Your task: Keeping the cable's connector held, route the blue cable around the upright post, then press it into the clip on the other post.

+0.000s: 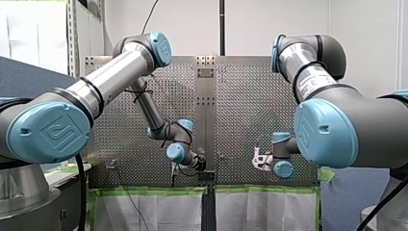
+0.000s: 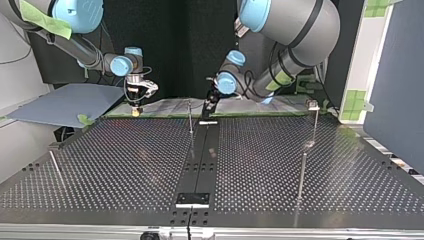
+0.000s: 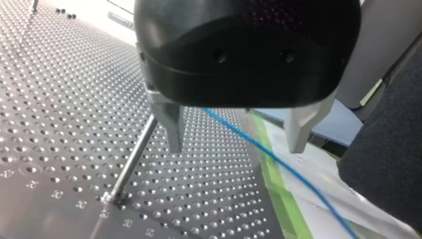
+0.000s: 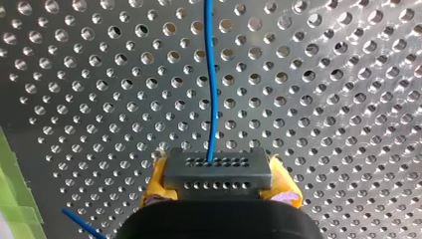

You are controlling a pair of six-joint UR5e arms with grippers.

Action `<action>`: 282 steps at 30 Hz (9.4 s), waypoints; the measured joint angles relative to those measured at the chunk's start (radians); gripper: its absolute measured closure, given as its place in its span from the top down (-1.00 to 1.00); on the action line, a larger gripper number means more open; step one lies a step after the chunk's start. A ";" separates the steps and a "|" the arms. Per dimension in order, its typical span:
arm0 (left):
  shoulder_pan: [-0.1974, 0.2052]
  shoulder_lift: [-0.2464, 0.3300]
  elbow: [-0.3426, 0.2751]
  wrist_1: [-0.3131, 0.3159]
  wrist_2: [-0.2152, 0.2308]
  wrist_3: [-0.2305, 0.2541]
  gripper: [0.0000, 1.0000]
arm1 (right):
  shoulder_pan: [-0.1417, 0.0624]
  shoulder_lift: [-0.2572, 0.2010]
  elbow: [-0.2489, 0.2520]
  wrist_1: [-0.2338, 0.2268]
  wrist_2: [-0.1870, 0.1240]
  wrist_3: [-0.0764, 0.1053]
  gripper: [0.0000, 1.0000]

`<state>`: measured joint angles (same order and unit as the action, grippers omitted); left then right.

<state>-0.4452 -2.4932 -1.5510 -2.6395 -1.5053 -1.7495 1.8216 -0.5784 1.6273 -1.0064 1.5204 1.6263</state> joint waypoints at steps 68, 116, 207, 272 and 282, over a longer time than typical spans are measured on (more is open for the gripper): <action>-0.250 0.000 -0.009 0.031 -0.163 -0.014 1.00 | 0.001 0.005 0.000 -0.001 -0.023 0.009 -1.00; -0.220 0.000 -0.009 0.188 -0.471 -0.013 1.00 | 0.001 0.011 0.000 -0.003 -0.032 0.009 -1.00; -0.286 0.534 -0.548 0.321 -0.565 -0.070 1.00 | -0.013 0.032 0.000 0.058 -0.058 0.003 -1.00; -0.275 0.621 -0.635 0.306 -0.563 -0.070 1.00 | -0.006 0.033 0.001 0.069 -0.072 0.008 -1.00; -0.275 0.621 -0.635 0.306 -0.563 -0.070 1.00 | -0.006 0.033 0.001 0.069 -0.072 0.008 -1.00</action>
<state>-0.7198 -1.8721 -2.1862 -2.3334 -2.0685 -1.8192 1.8155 -0.5456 1.6285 -0.9374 1.4482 1.6340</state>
